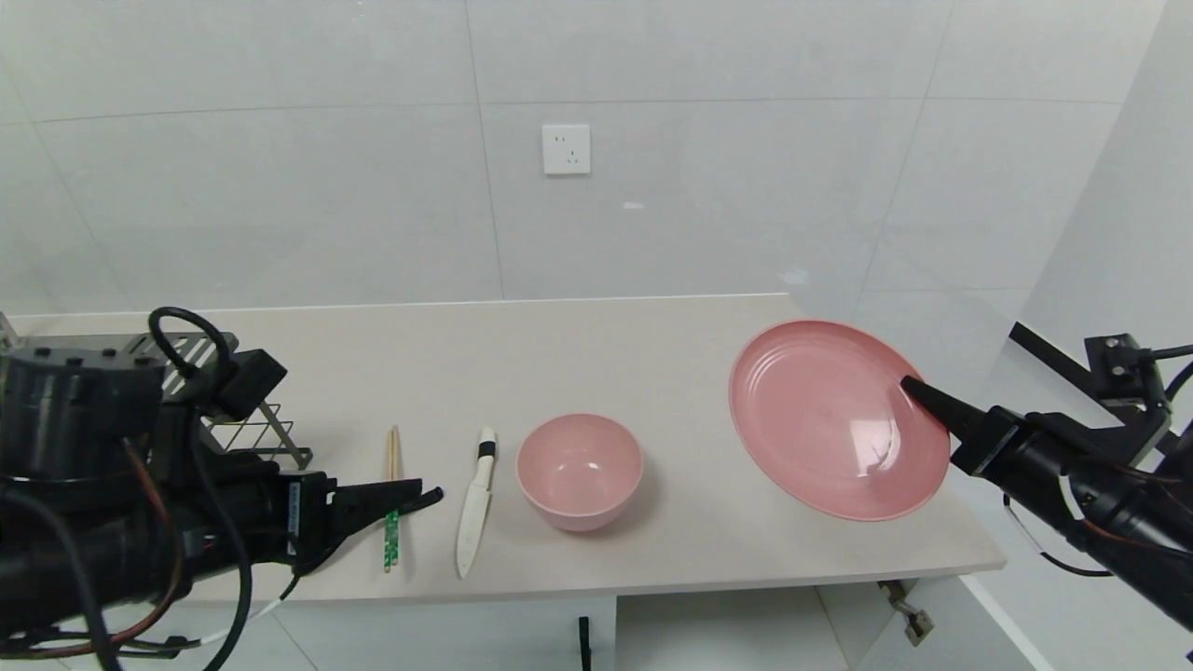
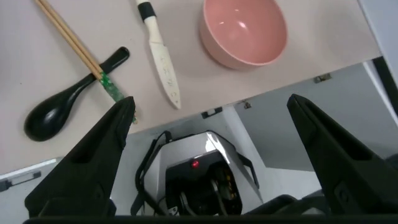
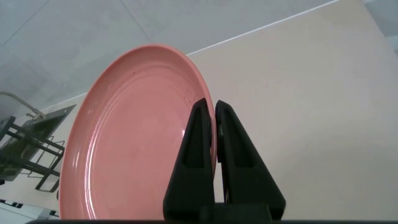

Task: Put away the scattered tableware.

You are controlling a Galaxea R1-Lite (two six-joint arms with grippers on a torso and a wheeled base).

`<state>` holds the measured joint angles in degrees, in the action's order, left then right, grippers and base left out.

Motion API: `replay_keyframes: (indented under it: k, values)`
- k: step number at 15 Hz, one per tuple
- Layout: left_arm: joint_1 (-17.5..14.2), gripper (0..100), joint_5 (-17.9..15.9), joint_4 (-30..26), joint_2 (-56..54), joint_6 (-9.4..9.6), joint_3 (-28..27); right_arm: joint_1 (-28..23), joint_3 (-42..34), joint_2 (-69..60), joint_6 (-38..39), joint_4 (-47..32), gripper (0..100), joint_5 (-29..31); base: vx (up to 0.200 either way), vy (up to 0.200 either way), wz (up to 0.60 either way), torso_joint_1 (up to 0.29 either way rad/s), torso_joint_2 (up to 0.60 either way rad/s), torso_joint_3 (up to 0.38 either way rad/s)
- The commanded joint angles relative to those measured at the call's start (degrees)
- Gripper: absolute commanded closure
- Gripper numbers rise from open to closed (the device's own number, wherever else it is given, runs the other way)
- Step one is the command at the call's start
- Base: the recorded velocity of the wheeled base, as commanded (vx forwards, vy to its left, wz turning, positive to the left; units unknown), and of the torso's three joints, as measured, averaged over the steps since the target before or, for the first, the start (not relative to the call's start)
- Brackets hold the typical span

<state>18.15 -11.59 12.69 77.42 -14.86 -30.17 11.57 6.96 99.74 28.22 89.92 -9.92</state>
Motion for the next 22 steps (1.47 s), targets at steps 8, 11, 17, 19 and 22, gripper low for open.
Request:
replay_keyframes:
  k: [8, 11, 17, 19, 22]
  values:
    - [5.67, 0, 4.83, 15.08, 23.12, 0.09, -6.57, 0.56, -0.28, -0.87, -0.10, 0.08, 100, -0.01, 0.000, 0.000, 0.00, 0.000, 0.00, 0.000]
    - [7.16, 0, 5.00, 16.23, 27.52, 0.18, -8.94, 0.56, -0.28, -0.95, -0.10, 0.08, 100, -0.01, 0.000, 0.000, 0.00, 0.000, 0.00, 0.000]
    - [8.74, 0, 5.00, 16.58, 33.76, 0.36, -13.77, 0.47, -0.28, -0.87, -0.10, 0.08, 100, -0.01, 0.000, 0.000, 0.00, 0.000, 0.00, 0.000]
    - [8.74, 0, 5.09, 16.58, 35.52, 0.36, -14.74, 0.38, -0.28, -0.78, -0.10, 0.08, 100, -0.01, 0.000, 0.000, 0.00, 0.000, 0.00, 0.000]
    - [8.65, 0, 5.00, 16.93, 39.12, 0.27, -16.59, 0.30, -0.19, -0.69, -0.10, 0.08, 100, -0.01, 0.000, 0.000, 0.00, 0.000, 0.00, 0.000]
